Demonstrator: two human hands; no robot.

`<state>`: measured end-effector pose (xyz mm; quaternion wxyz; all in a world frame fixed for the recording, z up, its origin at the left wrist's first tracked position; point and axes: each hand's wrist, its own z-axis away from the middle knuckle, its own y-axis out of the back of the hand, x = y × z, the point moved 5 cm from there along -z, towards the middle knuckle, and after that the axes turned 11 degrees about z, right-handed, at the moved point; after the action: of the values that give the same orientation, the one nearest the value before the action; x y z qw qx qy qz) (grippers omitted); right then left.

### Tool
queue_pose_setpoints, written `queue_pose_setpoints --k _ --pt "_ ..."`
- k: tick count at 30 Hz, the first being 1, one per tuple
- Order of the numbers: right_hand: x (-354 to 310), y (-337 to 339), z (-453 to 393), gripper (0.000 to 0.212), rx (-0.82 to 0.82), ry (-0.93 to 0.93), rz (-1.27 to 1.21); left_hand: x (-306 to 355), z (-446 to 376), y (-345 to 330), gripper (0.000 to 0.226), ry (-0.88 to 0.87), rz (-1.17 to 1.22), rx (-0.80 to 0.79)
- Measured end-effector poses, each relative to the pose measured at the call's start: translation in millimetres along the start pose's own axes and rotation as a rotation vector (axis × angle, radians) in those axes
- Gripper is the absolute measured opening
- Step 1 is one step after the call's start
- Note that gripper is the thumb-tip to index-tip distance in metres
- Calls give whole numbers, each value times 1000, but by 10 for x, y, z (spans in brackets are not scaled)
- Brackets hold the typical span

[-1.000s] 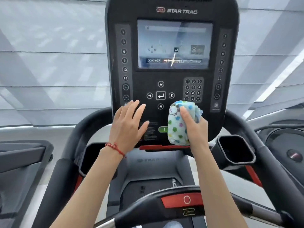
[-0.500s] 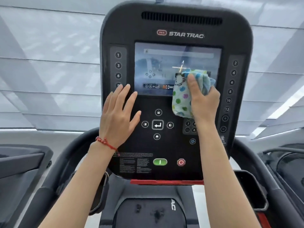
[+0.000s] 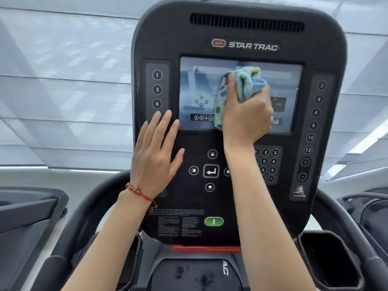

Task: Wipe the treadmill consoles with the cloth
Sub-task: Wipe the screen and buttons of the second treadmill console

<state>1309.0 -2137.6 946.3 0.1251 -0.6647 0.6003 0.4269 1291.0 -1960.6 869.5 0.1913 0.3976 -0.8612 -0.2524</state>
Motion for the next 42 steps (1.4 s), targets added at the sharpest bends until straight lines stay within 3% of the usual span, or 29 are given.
queue_pose_setpoints --k 9,14,19,25,29,42 --pt "-717 -271 163 52 49 217 26 -9 -10 6 47 -10 15 -10" --pt "-688 -319 65 49 5 287 57 -14 -13 17 46 -11 17 -10" --pt "-380 -189 -200 52 7 242 59 -13 -12 11 47 -14 5 -8" --pt "204 104 -549 55 100 13 97 -16 -7 -14 47 -17 -13 3" --pt "167 88 -461 55 106 -57 81 -22 -2 -23 47 -27 -17 6" --pt "-662 -332 307 65 40 236 45 -52 23 44 48 -46 27 -31"
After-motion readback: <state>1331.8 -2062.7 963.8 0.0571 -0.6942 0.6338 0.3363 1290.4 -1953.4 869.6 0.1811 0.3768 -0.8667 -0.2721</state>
